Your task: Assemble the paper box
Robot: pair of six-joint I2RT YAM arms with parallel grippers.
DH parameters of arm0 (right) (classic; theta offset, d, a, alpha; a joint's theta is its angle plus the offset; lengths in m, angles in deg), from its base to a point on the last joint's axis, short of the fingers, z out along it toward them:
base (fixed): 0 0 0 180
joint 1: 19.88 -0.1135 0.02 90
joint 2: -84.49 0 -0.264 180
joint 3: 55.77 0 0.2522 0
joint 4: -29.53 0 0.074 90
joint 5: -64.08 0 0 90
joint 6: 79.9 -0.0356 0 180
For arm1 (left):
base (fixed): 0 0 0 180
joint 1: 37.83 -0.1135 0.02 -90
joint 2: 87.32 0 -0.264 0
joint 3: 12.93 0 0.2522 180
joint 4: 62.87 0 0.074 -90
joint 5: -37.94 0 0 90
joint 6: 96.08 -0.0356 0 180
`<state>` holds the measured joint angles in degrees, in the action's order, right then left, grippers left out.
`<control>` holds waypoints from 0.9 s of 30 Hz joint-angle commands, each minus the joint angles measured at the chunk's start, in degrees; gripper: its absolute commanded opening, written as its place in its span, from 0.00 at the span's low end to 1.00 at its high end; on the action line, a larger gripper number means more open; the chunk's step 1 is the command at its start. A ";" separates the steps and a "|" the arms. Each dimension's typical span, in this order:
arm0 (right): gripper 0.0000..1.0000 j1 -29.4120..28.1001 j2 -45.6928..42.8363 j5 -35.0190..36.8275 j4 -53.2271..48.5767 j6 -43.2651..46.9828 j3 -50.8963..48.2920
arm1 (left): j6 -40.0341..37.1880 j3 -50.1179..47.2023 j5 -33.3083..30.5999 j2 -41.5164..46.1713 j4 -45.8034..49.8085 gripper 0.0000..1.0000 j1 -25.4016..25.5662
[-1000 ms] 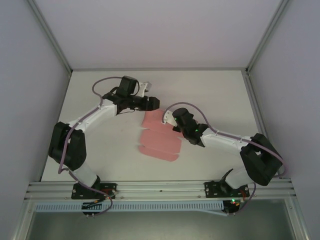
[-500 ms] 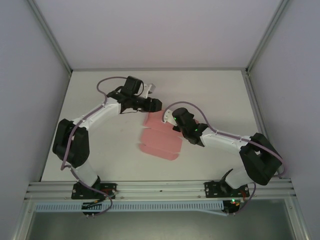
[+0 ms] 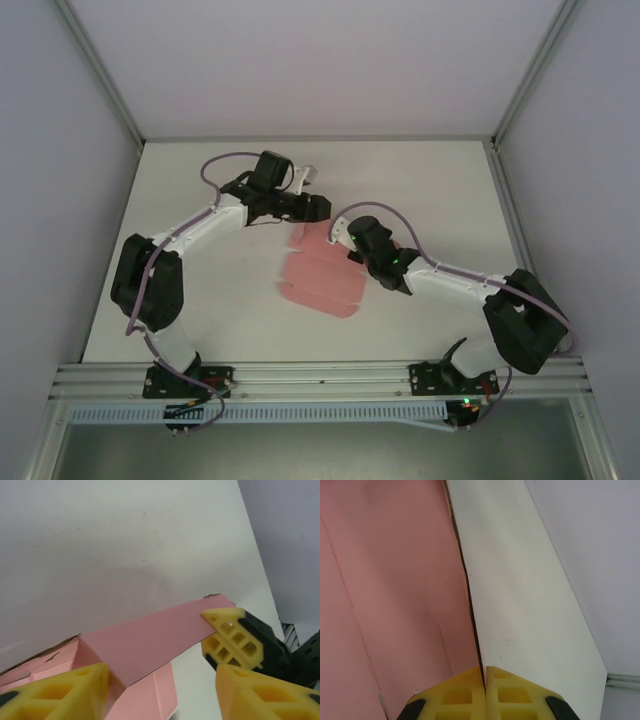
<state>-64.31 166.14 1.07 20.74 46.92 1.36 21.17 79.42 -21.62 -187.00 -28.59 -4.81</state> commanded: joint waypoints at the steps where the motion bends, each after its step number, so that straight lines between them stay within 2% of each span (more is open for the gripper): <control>1: 0.00 0.19 -1.86 0.42 4.16 -2.99 -0.56 | 1.05 -0.80 -1.38 3.12 0.39 0.70 0.43; 4: 0.00 0.21 -2.77 1.05 3.07 -2.45 -0.88 | 0.24 -0.74 -8.23 6.76 3.12 0.84 -1.03; 7: 0.00 0.30 -4.26 0.45 3.01 -2.81 -1.75 | 0.45 -2.80 -13.25 9.67 5.94 0.86 -4.17; 10: 0.00 0.25 -5.10 0.29 2.60 -3.36 -2.19 | 0.99 -6.41 -15.33 12.16 7.61 0.87 -8.51; 12: 0.00 0.27 -5.33 0.01 1.91 -3.91 -2.15 | 1.10 -9.41 -16.37 14.28 7.45 0.92 -10.77; 16: 0.00 0.25 -5.19 -0.59 0.90 -4.78 -1.89 | -1.05 -13.80 -16.30 17.39 5.57 0.95 -11.97; 18: 0.00 0.38 -5.16 -1.08 0.59 -4.92 -1.71 | -3.38 -16.11 -14.31 18.62 3.88 0.97 -11.84; 22: 0.00 0.69 -4.90 -2.72 -1.12 -5.01 -1.11 | -12.07 -21.28 -5.97 20.91 -3.79 0.97 -11.30; 24: 0.00 0.98 -4.74 -3.53 -1.83 -5.01 -0.76 | -16.02 -20.66 -6.33 20.37 -4.93 0.97 -10.27; 27: 0.00 1.56 -4.91 -4.96 -2.38 -5.39 -0.40 | -16.67 -18.48 -7.73 16.73 -5.31 0.91 -10.16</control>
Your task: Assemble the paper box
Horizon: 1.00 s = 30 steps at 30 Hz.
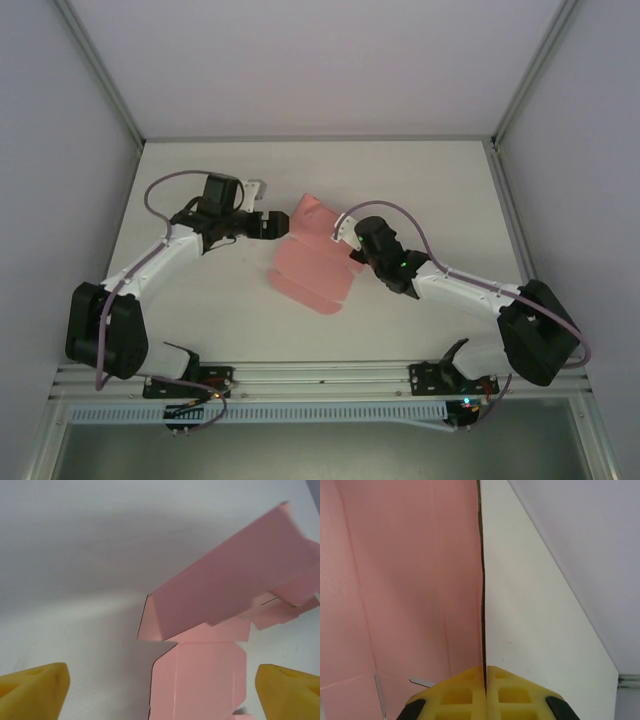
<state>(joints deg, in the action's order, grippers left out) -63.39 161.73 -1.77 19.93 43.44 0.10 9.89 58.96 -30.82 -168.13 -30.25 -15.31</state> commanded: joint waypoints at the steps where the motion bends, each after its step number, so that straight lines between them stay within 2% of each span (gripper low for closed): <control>1: 0.00 0.83 -0.62 -2.33 -1.62 -2.11 0.97 | -5.21 2.34 1.45 -3.80 -3.34 0.89 0.33; 5: 0.00 1.38 -1.12 -3.69 -2.02 -2.31 1.13 | -4.25 0.29 1.55 -8.62 -4.80 0.83 0.24; 7: 0.00 1.64 -1.25 -4.99 -2.72 -2.26 1.22 | -3.34 -1.19 1.83 -9.33 -7.36 0.81 0.20; 11: 0.00 1.76 -1.12 -6.12 -3.55 -2.62 1.31 | 0.13 -2.16 4.29 -10.54 -13.80 0.68 -0.11; 13: 0.00 1.80 -1.09 -5.54 -2.86 -3.01 1.07 | 1.44 -2.43 6.24 -11.26 -17.42 0.67 -0.34; 17: 0.00 2.07 -1.92 -5.92 -2.18 -3.52 0.54 | 4.75 -2.08 7.40 -13.91 -19.63 0.48 -2.64; 21: 0.00 2.51 -2.89 -5.92 -3.36 -3.55 0.46 | 7.23 -3.97 12.90 -14.70 -22.63 0.39 -5.25; 25: 0.00 2.74 -3.21 -6.28 -3.49 -3.90 0.29 | 6.41 -5.34 17.45 -14.37 -24.46 0.39 -3.97; 30: 0.00 2.72 -2.61 -6.28 -2.94 -4.61 0.45 | 7.09 -6.07 19.29 -14.72 -25.75 0.37 -3.08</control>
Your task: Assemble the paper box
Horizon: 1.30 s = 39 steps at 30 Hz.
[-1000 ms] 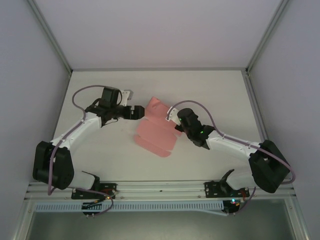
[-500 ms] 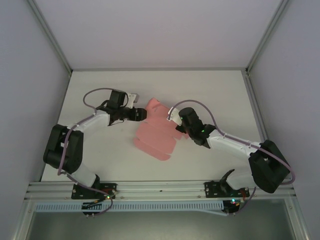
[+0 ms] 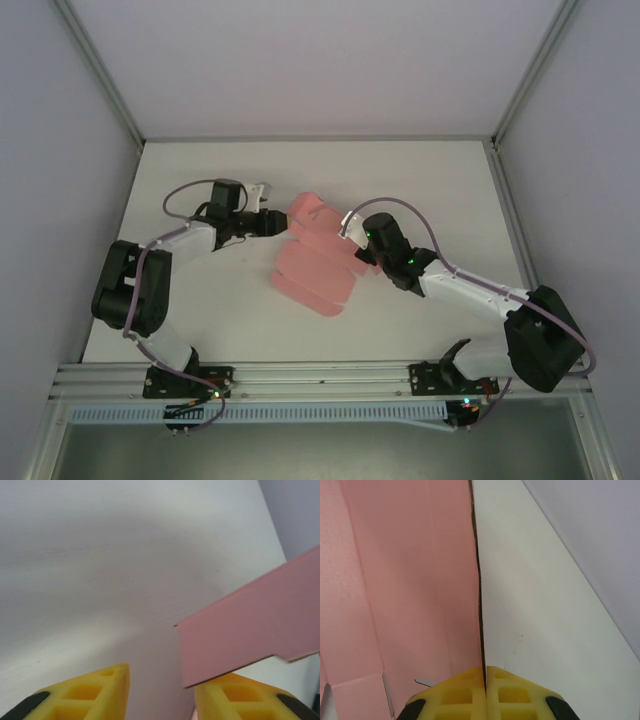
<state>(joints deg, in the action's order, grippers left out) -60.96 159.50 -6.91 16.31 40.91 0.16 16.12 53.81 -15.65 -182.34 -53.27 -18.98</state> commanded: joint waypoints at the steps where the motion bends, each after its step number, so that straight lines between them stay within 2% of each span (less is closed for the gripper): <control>1: 0.00 0.31 -0.27 -1.11 0.78 -2.17 0.48 | 1.05 -1.03 4.56 -0.51 -3.23 0.36 0.64; 5: 0.00 0.30 -0.36 -1.12 0.89 -2.25 0.67 | 1.75 -1.64 7.27 -0.42 -5.34 0.33 1.13; 11: 0.00 0.31 -1.02 -2.64 1.84 -2.88 0.32 | -2.06 -0.02 6.58 -2.17 -0.98 0.32 4.58; 13: 0.00 0.33 -1.26 -2.91 1.92 -2.93 0.19 | -2.96 0.05 4.38 -2.54 0.21 0.32 5.82; 19: 0.00 0.26 -2.46 -4.85 2.19 -2.53 -0.75 | -3.33 0.23 -8.82 -2.45 4.11 0.34 9.34; 25: 0.00 0.20 -3.59 -6.15 2.02 -1.20 -1.94 | -0.60 -1.00 -13.87 -0.52 2.46 0.36 10.59; 29: 0.00 -0.29 -2.92 -1.03 1.24 2.57 -2.15 | -0.70 -1.38 -14.88 2.47 4.02 0.44 10.57; 32: 0.00 -0.77 -1.37 5.63 2.52 7.53 -2.12 | -0.79 -1.90 -15.88 5.38 6.28 0.56 10.45; 34: 0.00 -0.83 -0.21 8.94 4.46 11.28 -1.77 | -0.53 -2.64 -16.25 7.71 7.28 0.60 10.21; 39: 0.00 -0.67 2.67 11.49 7.54 16.85 3.14 | 1.14 -4.92 -17.68 14.31 8.56 0.85 8.43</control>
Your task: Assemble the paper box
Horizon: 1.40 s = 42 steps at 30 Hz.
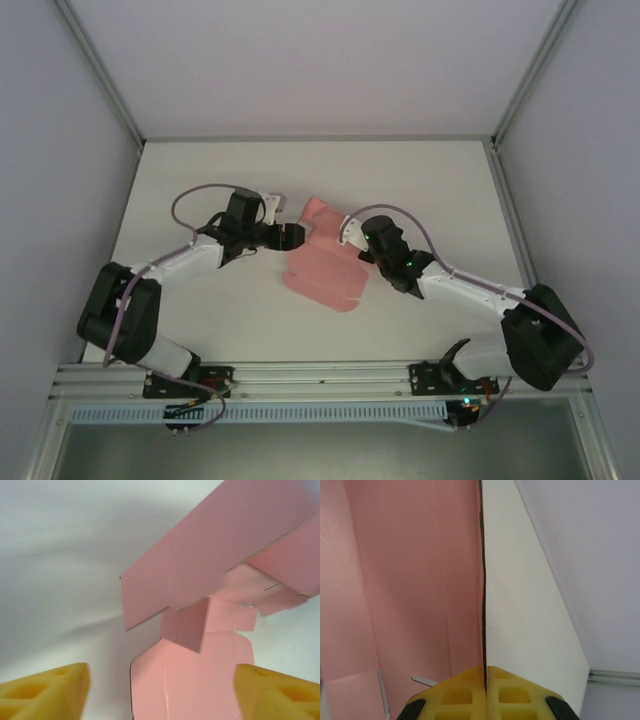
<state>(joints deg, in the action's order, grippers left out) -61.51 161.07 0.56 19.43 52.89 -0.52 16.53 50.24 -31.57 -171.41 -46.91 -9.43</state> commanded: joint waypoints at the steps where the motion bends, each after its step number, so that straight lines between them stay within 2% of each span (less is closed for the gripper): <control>1: 0.00 -0.08 1.73 3.60 4.38 5.19 4.98 | 0.97 -1.73 -1.43 4.35 2.28 0.87 -1.48; 2: 0.00 -0.04 2.83 3.66 4.39 4.95 6.20 | 1.16 -1.91 -1.18 4.95 2.66 0.87 -1.57; 4: 0.00 -0.14 5.15 3.58 3.60 4.88 7.97 | 2.15 -2.61 1.75 5.13 2.01 0.79 -1.59; 7: 0.00 -0.16 8.28 3.45 3.94 3.19 9.04 | 5.52 -5.16 8.02 2.98 -3.45 0.49 -0.84; 9: 0.00 -0.38 10.04 4.38 5.81 2.33 9.29 | 7.33 -6.39 8.62 0.57 -6.33 0.28 0.15; 11: 0.00 -0.71 11.42 4.48 6.46 1.38 9.93 | 7.78 -7.42 9.03 -1.73 -8.97 0.13 0.67; 21: 0.00 -3.69 14.36 2.93 5.58 4.45 10.23 | 5.28 -8.43 6.67 -11.66 -11.75 0.01 0.86; 27: 0.00 -6.31 14.73 5.66 7.33 8.06 7.74 | 3.51 -11.04 4.25 -12.35 -12.01 0.00 0.86; 30: 0.00 -8.21 15.97 9.56 8.51 11.69 6.74 | 3.73 -11.45 4.34 -13.67 -12.56 0.00 0.88; 33: 0.00 -10.54 17.44 14.24 13.61 16.91 4.55 | 5.37 -13.30 5.59 -13.77 -16.27 0.00 0.92; 37: 0.00 -11.71 17.83 16.55 17.99 18.38 2.47 | 5.45 -14.62 5.42 -12.42 -17.06 0.00 0.89; 42: 0.00 -12.16 21.31 22.64 36.73 28.93 -1.89 | 4.92 -14.83 6.06 -9.05 -14.88 0.00 0.95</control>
<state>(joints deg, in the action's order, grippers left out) -73.36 179.30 18.09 44.96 73.94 0.14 22.30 36.34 -24.86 -182.56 -64.37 -8.73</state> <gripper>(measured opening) 0.047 0.045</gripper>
